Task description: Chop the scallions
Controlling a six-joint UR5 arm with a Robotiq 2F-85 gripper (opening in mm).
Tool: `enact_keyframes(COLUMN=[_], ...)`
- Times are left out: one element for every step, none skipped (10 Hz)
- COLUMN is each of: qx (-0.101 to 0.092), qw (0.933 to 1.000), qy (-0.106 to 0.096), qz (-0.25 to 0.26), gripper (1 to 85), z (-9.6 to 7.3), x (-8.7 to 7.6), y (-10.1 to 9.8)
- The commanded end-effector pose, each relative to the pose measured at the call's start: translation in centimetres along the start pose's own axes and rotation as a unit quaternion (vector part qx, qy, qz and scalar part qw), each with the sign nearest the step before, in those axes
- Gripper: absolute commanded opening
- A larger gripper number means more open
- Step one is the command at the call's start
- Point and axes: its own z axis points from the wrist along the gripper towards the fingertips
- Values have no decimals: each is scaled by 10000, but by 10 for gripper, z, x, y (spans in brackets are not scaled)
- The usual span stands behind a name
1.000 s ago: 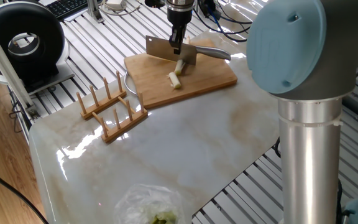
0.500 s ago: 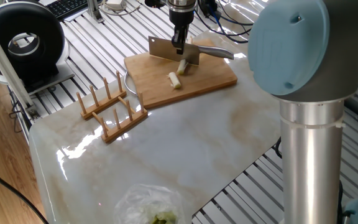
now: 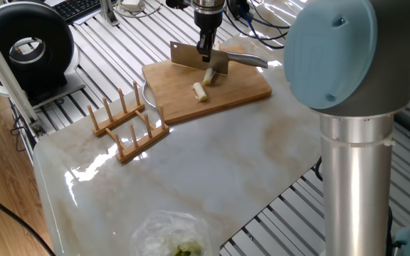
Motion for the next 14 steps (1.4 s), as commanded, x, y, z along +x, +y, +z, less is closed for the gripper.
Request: enact_keyframes(qx=[-15, 20, 27, 13, -18, -32, -26, -27, -18, -9, 15, 5, -15, -46], qw=[9999, 9999, 9999, 9999, 9998, 9998, 9998, 9997, 9997, 9995, 9994, 9994, 9996, 9996], qy=[-6, -47, -43, -52, -89, -125, -148, -176, -206, -264, -303, -300, -268, -260], qz=[146, 131, 139, 138, 150, 156, 164, 163, 163, 162, 162, 147, 123, 115], gripper=[13, 13, 13, 13, 13, 13, 13, 13, 13, 13, 13, 13, 13, 13], z=[-7, 0, 2, 3, 2, 3, 3, 4, 6, 9, 10, 8, 4, 1], x=[-8, -10, -10, -11, -13, -15, -16, -17, -19, -22, -24, -22, -20, -18], y=[12, 8, 8, 9, 11, 12, 11, 11, 10, 9, 7, 6, 5, 5])
